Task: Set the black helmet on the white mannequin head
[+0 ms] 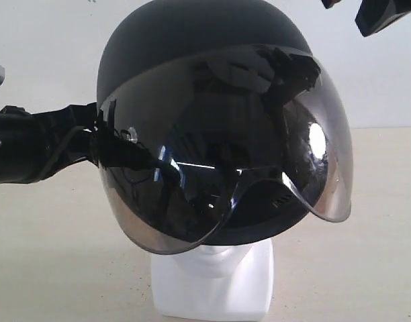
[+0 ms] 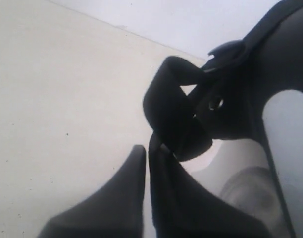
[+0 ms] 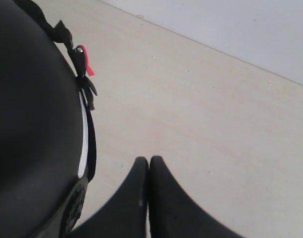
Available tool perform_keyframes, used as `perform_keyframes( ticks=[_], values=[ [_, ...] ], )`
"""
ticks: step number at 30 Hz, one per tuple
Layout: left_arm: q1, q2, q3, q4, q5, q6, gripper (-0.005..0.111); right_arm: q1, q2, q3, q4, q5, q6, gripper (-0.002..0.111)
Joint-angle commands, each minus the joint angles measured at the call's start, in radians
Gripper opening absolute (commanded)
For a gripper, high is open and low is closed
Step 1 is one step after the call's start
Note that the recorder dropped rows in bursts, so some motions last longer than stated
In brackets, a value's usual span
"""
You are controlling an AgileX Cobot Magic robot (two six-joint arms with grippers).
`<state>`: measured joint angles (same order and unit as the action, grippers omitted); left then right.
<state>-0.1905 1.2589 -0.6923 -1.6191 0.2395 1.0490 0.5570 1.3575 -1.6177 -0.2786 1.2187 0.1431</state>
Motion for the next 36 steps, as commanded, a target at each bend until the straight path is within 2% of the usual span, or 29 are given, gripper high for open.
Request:
perform_keyframes(
  ticks=[1, 15, 20, 25, 29, 33, 36],
  values=[
    [0.011, 0.048, -0.042, 0.007, -0.056, 0.016, 0.004, 0.000, -0.010, 0.001, 0.006, 0.002, -0.010, 0.000],
    [0.011, 0.164, -0.128, 0.007, -0.022, 0.028, 0.004, 0.000, -0.010, 0.001, 0.021, -0.008, -0.035, 0.000],
    [0.011, 0.163, -0.128, 0.007, -0.027, 0.028, 0.004, 0.000, -0.010, 0.001, 0.029, -0.125, -0.040, 0.000],
    [0.011, 0.163, -0.128, 0.007, -0.027, 0.028, 0.004, 0.000, -0.009, 0.001, 0.256, -0.247, -0.177, 0.000],
    [0.011, 0.152, -0.106, 0.007, -0.026, 0.028, 0.004, 0.000, -0.006, 0.001, 0.279, -0.295, -0.179, 0.000],
    [0.011, 0.091, -0.064, 0.032, -0.081, 0.028, 0.004, 0.000, 0.036, 0.001, 0.377, -0.291, -0.239, 0.000],
    [0.011, 0.080, -0.067, 0.032, -0.048, 0.028, 0.004, 0.000, 0.070, 0.001, 0.382, -0.288, -0.239, 0.000]
  ],
)
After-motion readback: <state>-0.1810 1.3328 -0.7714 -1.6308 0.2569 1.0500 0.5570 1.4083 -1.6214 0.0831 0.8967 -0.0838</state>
